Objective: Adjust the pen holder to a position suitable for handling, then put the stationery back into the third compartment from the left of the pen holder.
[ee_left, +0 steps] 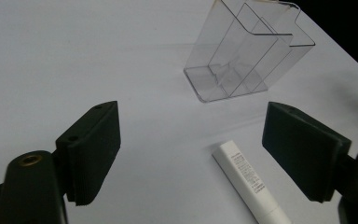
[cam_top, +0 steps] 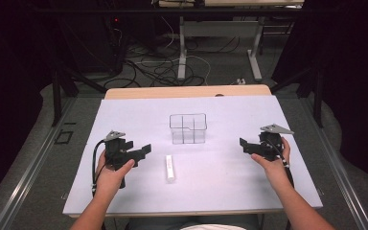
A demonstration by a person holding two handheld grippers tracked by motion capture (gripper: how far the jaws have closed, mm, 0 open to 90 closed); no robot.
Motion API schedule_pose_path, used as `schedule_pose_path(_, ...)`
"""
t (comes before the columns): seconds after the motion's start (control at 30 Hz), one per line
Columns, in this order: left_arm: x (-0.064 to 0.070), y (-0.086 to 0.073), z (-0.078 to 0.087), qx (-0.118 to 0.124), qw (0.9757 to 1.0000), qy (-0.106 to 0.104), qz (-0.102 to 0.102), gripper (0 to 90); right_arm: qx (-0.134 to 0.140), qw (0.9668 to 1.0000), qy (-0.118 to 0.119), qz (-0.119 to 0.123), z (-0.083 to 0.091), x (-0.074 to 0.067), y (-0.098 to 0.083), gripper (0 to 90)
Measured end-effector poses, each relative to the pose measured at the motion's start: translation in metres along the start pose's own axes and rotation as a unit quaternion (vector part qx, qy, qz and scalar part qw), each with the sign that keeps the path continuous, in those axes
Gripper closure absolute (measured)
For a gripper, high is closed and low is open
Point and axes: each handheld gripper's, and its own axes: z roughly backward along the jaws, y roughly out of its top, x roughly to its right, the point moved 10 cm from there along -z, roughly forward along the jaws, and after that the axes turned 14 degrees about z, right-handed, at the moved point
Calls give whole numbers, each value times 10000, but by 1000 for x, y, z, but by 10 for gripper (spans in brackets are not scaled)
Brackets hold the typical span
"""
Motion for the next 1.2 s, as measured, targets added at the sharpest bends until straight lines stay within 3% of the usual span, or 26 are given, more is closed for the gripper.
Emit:
schedule_pose_path(0.13,12,1,-3,-111,9997,83,-217,216,-9,10000,13,23,0,1,0,65)
schedule_pose_path(0.27,25,1,-8,-95,9996,45,-267,225,0,10000,61,-71,2,1,0,52)
schedule_pose_path(0.37,36,1,-11,-137,9996,-90,-214,269,1,10000,57,-76,2,1,0,50)
schedule_pose_path(0.6,46,-5,-21,-418,9991,-105,-5,303,26,10000,50,-70,2,0,2,45)
schedule_pose_path(0.67,47,-9,-25,-491,9986,-105,134,313,29,10000,51,-70,2,0,2,45)
schedule_pose_path(0.87,46,-20,-33,-827,9947,-44,601,395,6,9999,68,-94,2,0,1,46)
schedule_pose_path(1.0,43,-28,-34,-1168,9893,66,877,442,-4,9999,92,-128,1,-1,0,60)
schedule_pose_path(1.2,39,-37,-36,-1311,9853,245,1070,464,9,9998,99,-152,0,-1,1,64)
